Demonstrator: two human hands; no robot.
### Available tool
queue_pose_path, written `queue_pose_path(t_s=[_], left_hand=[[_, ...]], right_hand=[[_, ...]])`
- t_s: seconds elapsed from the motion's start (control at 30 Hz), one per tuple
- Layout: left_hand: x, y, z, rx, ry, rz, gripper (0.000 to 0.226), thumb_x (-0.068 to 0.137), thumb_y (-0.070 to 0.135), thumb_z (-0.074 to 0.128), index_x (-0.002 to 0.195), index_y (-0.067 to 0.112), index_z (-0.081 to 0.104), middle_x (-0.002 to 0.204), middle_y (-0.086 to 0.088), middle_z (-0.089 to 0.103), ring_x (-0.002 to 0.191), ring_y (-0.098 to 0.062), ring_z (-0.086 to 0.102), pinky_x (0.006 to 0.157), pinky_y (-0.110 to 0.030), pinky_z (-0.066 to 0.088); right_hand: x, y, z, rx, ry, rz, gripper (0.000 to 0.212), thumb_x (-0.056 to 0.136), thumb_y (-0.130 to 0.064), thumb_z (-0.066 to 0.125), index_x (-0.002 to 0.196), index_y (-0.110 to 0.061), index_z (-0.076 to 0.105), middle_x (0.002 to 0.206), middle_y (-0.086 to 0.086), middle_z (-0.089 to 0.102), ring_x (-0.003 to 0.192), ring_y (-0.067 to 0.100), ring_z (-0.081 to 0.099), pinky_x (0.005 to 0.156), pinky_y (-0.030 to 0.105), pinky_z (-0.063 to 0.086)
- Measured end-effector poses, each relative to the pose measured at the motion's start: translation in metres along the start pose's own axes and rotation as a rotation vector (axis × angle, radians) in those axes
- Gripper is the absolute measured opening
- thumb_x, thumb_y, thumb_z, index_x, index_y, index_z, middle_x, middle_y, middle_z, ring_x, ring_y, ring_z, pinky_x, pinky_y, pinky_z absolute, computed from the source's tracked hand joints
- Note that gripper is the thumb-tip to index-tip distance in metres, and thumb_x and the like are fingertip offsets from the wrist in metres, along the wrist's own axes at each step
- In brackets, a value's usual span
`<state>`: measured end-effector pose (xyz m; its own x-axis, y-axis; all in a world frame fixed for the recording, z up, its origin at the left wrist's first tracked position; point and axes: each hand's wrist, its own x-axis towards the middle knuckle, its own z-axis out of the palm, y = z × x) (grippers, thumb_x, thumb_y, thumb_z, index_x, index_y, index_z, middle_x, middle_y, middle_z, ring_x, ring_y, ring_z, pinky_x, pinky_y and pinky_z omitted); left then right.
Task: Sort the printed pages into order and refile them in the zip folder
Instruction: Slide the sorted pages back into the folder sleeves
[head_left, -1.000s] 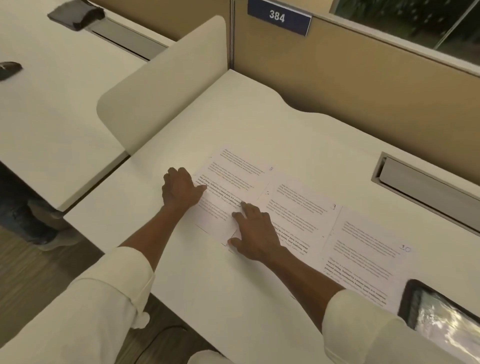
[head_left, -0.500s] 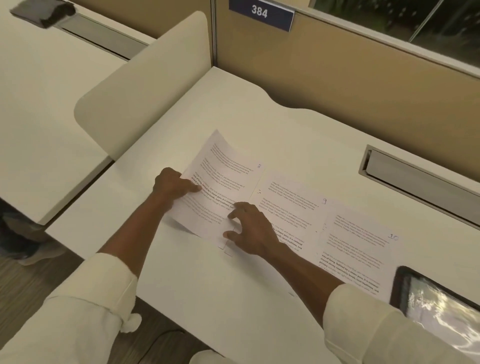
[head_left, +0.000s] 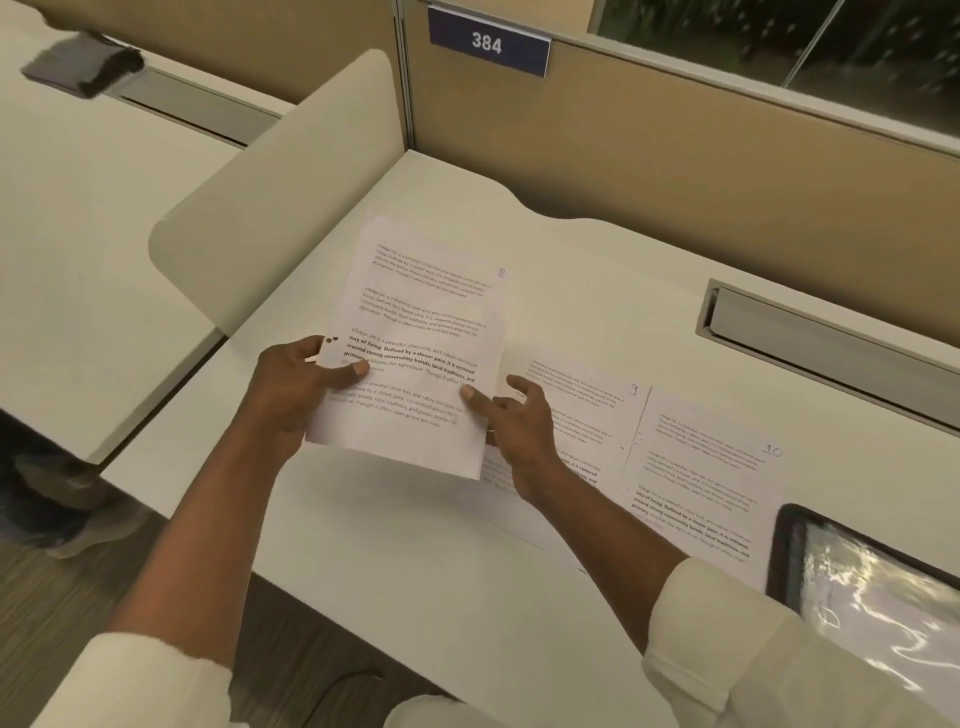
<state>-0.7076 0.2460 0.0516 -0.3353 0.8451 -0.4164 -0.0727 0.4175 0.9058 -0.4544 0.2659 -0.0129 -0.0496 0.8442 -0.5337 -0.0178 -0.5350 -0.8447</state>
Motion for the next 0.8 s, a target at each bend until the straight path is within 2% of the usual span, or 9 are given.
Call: queue_pose_path(t_s=[0.1,0.2,0.27,0.4,0.47,0.57,0.67,0.8], left_hand=[[-0.016,-0.003,0.009,-0.003,-0.065,0.006,0.043,0.075,0.005,0.091,0.116,0.006,0.077,0.109,-0.009,0.081,0.102,-0.032,0.078,0.1,-0.049,0.058],[-0.023,-0.016,0.023,0.034,-0.145,-0.011,0.042,0.074,0.007,0.091,0.114,0.005,0.078,0.108,-0.011,0.08,0.102,-0.035,0.077,0.101,-0.049,0.058],[-0.027,-0.026,0.038,0.051,-0.197,-0.034,0.04,0.076,0.005,0.089,0.114,0.0,0.074,0.106,-0.014,0.08,0.104,-0.038,0.076,0.097,-0.048,0.059],[-0.044,-0.045,0.084,0.086,-0.303,-0.072,0.041,0.078,0.012,0.088,0.113,-0.003,0.072,0.105,-0.017,0.08,0.098,-0.037,0.078,0.077,-0.037,0.061],[-0.058,-0.055,0.111,0.098,-0.34,-0.084,0.04,0.079,0.012,0.089,0.114,-0.001,0.073,0.105,-0.015,0.08,0.098,-0.035,0.078,0.08,-0.04,0.063],[-0.086,-0.07,0.152,0.114,-0.376,-0.07,0.039,0.081,0.008,0.088,0.117,0.006,0.075,0.106,-0.01,0.081,0.099,-0.031,0.079,0.093,-0.051,0.061],[-0.118,-0.081,0.191,0.131,-0.416,-0.031,0.038,0.083,0.003,0.086,0.119,0.01,0.075,0.105,-0.009,0.081,0.098,-0.029,0.079,0.094,-0.048,0.061],[-0.17,-0.095,0.245,0.185,-0.494,0.034,0.037,0.086,0.004,0.084,0.12,0.014,0.074,0.104,-0.006,0.082,0.096,-0.028,0.08,0.087,-0.043,0.063]], right_hand=[[-0.014,-0.009,-0.017,0.133,-0.06,0.011,0.047,0.082,-0.012,0.089,0.123,-0.007,0.067,0.107,0.004,0.081,0.099,0.023,0.078,0.094,0.047,0.062],[-0.031,-0.007,-0.05,0.073,-0.038,-0.05,0.032,0.085,-0.007,0.085,0.115,-0.007,0.073,0.107,0.003,0.081,0.099,0.023,0.078,0.094,0.046,0.062],[-0.044,-0.003,-0.078,0.046,-0.003,-0.078,0.031,0.086,-0.007,0.084,0.115,-0.007,0.074,0.108,0.003,0.081,0.1,0.023,0.078,0.092,0.044,0.062],[-0.078,0.014,-0.144,-0.052,0.025,-0.104,0.028,0.087,-0.008,0.084,0.113,-0.007,0.075,0.106,0.004,0.081,0.099,0.023,0.079,0.082,0.036,0.063],[-0.097,0.026,-0.178,-0.069,0.023,-0.074,0.029,0.086,-0.007,0.084,0.113,-0.005,0.074,0.108,0.005,0.081,0.1,0.025,0.078,0.084,0.04,0.063],[-0.129,0.044,-0.228,-0.101,0.005,-0.024,0.033,0.084,-0.007,0.085,0.116,-0.005,0.074,0.111,0.005,0.08,0.103,0.025,0.078,0.089,0.042,0.062],[-0.16,0.068,-0.271,-0.108,0.045,0.001,0.034,0.083,-0.008,0.086,0.113,-0.001,0.072,0.109,0.006,0.081,0.101,0.026,0.078,0.089,0.043,0.062],[-0.202,0.096,-0.325,-0.013,0.146,0.017,0.031,0.085,-0.01,0.085,0.112,-0.001,0.073,0.107,0.008,0.081,0.098,0.027,0.079,0.084,0.04,0.063]])
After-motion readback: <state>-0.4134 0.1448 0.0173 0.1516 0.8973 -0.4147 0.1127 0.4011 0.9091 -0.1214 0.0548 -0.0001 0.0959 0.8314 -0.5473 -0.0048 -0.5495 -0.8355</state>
